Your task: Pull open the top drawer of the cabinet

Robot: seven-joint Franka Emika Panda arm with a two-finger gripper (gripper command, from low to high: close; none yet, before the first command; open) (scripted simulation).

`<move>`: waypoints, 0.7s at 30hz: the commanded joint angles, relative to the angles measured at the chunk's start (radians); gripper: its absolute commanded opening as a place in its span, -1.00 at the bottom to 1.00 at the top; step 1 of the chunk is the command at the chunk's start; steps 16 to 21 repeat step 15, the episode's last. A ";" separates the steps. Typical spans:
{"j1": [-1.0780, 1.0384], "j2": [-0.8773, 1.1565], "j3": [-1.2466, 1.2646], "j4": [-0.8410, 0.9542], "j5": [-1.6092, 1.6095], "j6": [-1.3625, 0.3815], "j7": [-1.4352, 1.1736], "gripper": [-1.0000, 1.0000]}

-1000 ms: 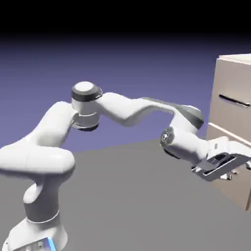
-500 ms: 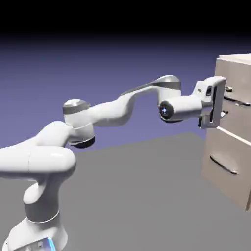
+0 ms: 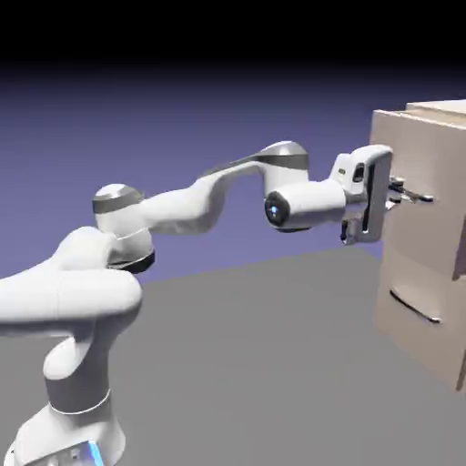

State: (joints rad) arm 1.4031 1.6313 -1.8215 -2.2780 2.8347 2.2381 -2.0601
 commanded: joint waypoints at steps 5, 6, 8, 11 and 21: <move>0.132 0.016 -0.022 -0.181 -0.026 -0.049 -0.012 -1.00; 0.160 0.020 -0.027 -0.217 -0.034 -0.058 -0.013 -1.00; 0.218 0.030 -0.040 -0.290 -0.051 -0.073 -0.015 -1.00; 0.302 0.046 -0.060 -0.391 -0.080 -0.090 -0.014 -1.00; 0.370 0.063 -0.078 -0.463 -0.109 -0.095 -0.011 1.00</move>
